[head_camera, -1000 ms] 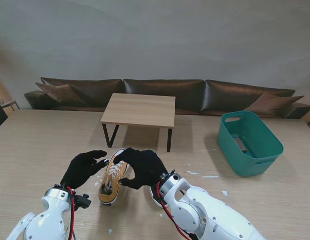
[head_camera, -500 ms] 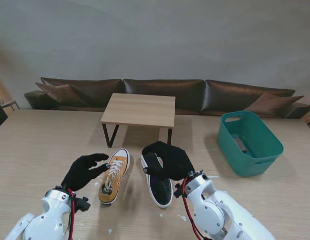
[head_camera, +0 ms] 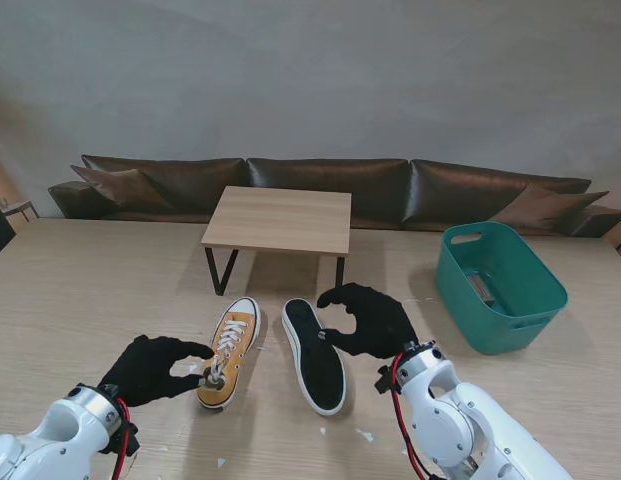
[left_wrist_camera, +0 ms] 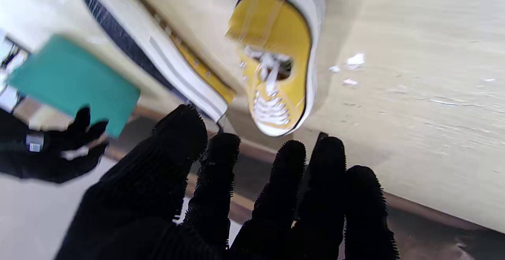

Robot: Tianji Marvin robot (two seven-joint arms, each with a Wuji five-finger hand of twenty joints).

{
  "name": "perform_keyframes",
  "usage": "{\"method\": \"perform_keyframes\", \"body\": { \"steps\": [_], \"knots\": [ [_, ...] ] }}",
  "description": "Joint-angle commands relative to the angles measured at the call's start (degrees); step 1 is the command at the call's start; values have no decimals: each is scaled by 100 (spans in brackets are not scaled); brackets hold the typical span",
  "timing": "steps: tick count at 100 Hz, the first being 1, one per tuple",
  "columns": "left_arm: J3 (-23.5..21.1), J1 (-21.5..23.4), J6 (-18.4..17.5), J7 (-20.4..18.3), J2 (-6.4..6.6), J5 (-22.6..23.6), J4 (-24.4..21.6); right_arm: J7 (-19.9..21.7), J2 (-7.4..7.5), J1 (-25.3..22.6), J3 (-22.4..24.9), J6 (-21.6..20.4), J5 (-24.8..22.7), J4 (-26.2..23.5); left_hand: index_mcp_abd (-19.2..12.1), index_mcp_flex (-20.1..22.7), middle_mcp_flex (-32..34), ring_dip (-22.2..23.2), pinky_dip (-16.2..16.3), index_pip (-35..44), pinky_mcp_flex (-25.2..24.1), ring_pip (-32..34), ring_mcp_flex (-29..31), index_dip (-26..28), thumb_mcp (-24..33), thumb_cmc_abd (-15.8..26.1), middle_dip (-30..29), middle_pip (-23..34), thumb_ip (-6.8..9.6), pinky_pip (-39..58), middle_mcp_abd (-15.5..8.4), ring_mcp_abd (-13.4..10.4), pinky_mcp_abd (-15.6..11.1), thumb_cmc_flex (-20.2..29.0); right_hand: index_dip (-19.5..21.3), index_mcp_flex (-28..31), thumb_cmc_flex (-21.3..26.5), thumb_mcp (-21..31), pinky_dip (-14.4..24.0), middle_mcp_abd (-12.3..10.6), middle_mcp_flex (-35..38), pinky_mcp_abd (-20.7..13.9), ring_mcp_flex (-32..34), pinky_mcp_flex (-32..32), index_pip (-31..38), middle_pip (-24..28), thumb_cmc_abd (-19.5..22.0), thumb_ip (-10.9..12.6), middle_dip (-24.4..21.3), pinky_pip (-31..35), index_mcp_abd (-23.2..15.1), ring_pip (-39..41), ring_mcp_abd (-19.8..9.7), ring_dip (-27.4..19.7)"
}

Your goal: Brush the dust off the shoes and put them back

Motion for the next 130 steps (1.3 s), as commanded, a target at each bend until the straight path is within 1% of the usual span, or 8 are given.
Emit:
{"method": "perform_keyframes", "body": {
  "steps": [1,11,18,34,43,65,80,130],
  "knots": [
    [-35,91,-13,-226,80,180,-115,19,-33,-19,12,41,7,-63,-303,-192,-231,473,245,-134,-99,660,-183,-201,371,-280,594,226,115,730,-109,-158,-423,-127,75,108,40,-126,96,-11,123,133,72,-2206,-78,-101,140,154,27,-135,-48,-44,20,30],
    [-41,131,16,-705,158,585,-269,2,-46,-1,11,64,56,-46,-479,-459,-487,959,347,-271,-77,1533,-277,-520,845,-569,1549,686,90,1141,-255,-439,-671,-14,90,110,52,-114,108,14,137,136,76,-2203,-86,-99,139,154,36,-135,-36,-36,27,40],
    [11,112,39,-918,194,817,-309,17,-49,11,1,75,91,-33,-554,-614,-676,1087,445,-318,-80,1795,-319,-624,981,-646,1877,925,87,1184,-325,-569,-746,42,96,104,49,-111,115,13,123,139,79,-2202,-97,-109,146,152,37,-137,-37,-32,31,45],
    [245,-28,126,-1154,240,987,-240,62,-51,24,-18,98,142,-30,-687,-664,-949,1187,514,-286,-224,1980,-438,-728,1157,-694,2196,1287,91,1137,-359,-612,-792,222,113,104,51,-117,128,35,115,137,76,-2198,-107,-110,148,152,45,-137,-47,-30,21,51],
    [350,-84,201,-1267,257,1254,-232,73,-52,16,-16,120,156,-43,-622,-620,-918,1245,561,-196,-136,2114,-347,-715,1155,-726,2412,1568,81,1177,-371,-643,-795,86,123,119,56,-110,133,48,114,136,75,-2199,-105,-109,148,153,48,-139,-26,-28,27,54],
    [586,-97,467,-1126,239,1688,-165,137,-51,-10,-9,152,216,-77,-465,-268,-738,1241,599,47,103,2253,-90,-508,1260,-885,2573,1825,26,1235,-348,-642,-695,-400,135,118,57,-105,144,80,100,133,76,-2195,-113,-105,147,151,53,-135,-11,-18,20,59],
    [778,-132,706,-948,225,1790,-33,159,-57,-17,-18,139,288,-76,-414,100,-636,1234,618,362,220,2315,36,-238,1245,-875,2596,1904,6,1296,-309,-597,-616,-466,144,119,65,-101,150,103,87,133,66,-2201,-114,-103,154,151,53,-137,10,-18,28,59],
    [1418,-409,1387,-696,220,2405,385,236,-55,-17,-26,154,363,-63,-167,418,-317,1107,549,754,684,2512,461,361,1391,-899,2646,2195,-16,1464,-355,-676,-499,-547,159,96,64,-89,163,147,85,132,85,-2197,-109,-88,164,152,51,-135,88,6,46,65]
  ]
}}
